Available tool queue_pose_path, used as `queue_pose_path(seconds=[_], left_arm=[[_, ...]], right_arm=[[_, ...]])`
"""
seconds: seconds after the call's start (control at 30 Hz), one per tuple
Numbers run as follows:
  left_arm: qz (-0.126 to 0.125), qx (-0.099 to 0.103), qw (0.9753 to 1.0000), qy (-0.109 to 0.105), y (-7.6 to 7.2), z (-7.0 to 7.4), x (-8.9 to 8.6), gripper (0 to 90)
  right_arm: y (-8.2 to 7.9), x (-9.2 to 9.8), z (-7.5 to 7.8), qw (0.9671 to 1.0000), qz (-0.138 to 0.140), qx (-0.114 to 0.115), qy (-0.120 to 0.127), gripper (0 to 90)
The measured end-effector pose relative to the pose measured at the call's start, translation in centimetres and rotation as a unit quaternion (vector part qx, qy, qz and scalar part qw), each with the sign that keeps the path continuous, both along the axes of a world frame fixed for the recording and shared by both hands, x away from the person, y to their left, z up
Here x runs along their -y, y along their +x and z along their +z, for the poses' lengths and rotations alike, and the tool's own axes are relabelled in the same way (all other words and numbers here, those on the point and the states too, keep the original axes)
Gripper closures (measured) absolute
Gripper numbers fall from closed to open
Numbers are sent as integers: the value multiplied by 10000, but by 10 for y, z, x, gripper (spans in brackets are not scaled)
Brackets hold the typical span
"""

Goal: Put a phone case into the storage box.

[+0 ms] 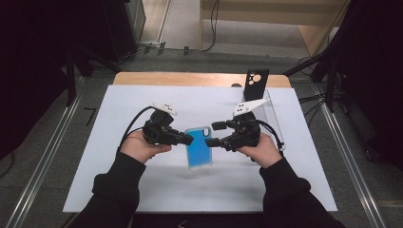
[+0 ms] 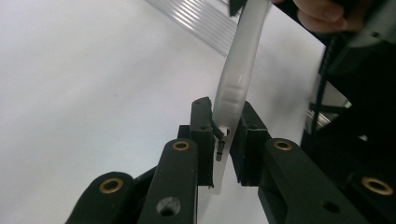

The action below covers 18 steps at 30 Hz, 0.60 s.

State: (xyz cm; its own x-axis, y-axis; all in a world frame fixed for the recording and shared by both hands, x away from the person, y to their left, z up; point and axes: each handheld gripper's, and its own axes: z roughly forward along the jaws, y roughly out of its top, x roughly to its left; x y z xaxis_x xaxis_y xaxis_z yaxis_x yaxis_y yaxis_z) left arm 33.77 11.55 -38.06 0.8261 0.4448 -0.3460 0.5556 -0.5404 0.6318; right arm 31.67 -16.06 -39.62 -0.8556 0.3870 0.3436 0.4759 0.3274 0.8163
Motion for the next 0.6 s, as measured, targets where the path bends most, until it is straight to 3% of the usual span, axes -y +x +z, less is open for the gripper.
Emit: queue_pose_path(seconds=[0.1, 0.17, 0.6], left_arm=[[212, 60, 9998, 31, 0, 3, -2, 809], [303, 105, 9995, 60, 0, 4, -3, 808], [851, 85, 9963, 87, 3, 9, -4, 808]], right_arm=[[-1, -2, -3, 9996, -223, 181, -20, 3], [0, -3, -5, 9992, -378, 80, -74, 0], [-8, -15, -14, 9950, -925, 33, -388, 0]])
